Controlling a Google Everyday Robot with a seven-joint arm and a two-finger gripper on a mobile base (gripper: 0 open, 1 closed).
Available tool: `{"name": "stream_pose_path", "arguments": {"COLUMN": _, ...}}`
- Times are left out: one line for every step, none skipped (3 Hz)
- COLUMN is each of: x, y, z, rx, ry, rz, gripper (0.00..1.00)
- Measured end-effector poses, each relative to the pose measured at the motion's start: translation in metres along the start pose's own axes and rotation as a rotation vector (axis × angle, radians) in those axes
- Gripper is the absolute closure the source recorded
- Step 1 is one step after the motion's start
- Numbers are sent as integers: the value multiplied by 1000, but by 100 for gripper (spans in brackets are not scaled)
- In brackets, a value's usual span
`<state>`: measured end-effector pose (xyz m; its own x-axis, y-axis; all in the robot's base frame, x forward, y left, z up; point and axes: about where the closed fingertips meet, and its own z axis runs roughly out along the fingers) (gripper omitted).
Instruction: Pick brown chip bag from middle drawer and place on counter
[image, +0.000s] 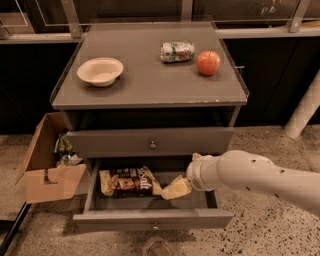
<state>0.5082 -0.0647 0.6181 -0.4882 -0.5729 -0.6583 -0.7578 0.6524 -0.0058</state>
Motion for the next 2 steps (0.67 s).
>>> {"name": "stream_pose_path", "arguments": {"x": -2, "y": 8, "z": 27, "rx": -23, "ry": -21, "rz": -1, "gripper": 0}}
{"name": "stream_pose_path", "arguments": {"x": -4, "y": 17, "z": 52, "rx": -61, "ry": -32, "rz": -6, "gripper": 0}}
